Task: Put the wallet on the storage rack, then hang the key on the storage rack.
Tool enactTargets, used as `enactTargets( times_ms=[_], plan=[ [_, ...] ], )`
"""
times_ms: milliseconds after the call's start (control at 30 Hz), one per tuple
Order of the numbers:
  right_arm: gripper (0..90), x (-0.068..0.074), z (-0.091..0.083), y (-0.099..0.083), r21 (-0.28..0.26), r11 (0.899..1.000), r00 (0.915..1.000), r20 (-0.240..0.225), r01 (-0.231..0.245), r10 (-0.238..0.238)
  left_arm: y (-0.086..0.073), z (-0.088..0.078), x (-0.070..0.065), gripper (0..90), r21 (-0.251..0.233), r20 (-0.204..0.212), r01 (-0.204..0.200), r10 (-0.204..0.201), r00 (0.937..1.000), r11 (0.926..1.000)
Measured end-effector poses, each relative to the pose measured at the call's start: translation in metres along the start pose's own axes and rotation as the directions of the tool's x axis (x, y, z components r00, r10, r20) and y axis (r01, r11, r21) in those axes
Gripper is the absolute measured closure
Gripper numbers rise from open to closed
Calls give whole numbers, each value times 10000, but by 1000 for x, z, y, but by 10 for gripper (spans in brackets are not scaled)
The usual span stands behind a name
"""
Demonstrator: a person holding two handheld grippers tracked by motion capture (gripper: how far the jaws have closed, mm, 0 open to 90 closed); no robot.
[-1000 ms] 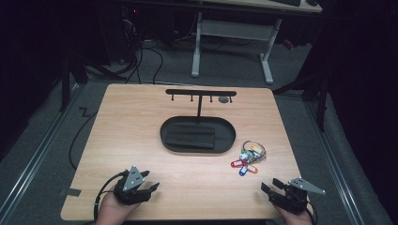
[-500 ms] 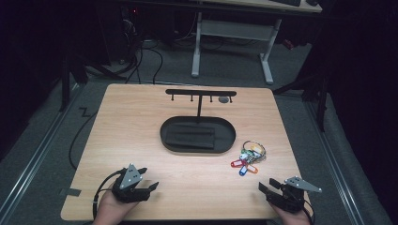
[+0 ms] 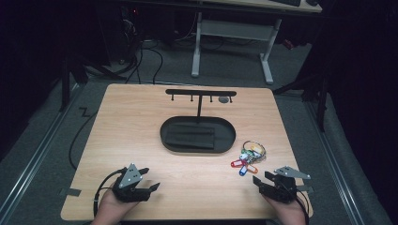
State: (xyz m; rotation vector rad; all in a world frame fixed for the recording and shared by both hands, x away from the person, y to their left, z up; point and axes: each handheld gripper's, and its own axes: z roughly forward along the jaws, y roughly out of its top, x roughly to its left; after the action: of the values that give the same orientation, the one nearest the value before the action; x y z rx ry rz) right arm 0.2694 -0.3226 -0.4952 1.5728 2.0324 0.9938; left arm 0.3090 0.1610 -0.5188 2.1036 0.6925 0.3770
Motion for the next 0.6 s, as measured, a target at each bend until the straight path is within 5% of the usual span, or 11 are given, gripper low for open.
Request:
enactTargets(
  times_ms=[600],
  plan=[
    [421,17,8,39,499,9918,9930,-36,1180,-1179,0,0,0,318,-58,-19,-23,23,10000,10000]
  ],
)
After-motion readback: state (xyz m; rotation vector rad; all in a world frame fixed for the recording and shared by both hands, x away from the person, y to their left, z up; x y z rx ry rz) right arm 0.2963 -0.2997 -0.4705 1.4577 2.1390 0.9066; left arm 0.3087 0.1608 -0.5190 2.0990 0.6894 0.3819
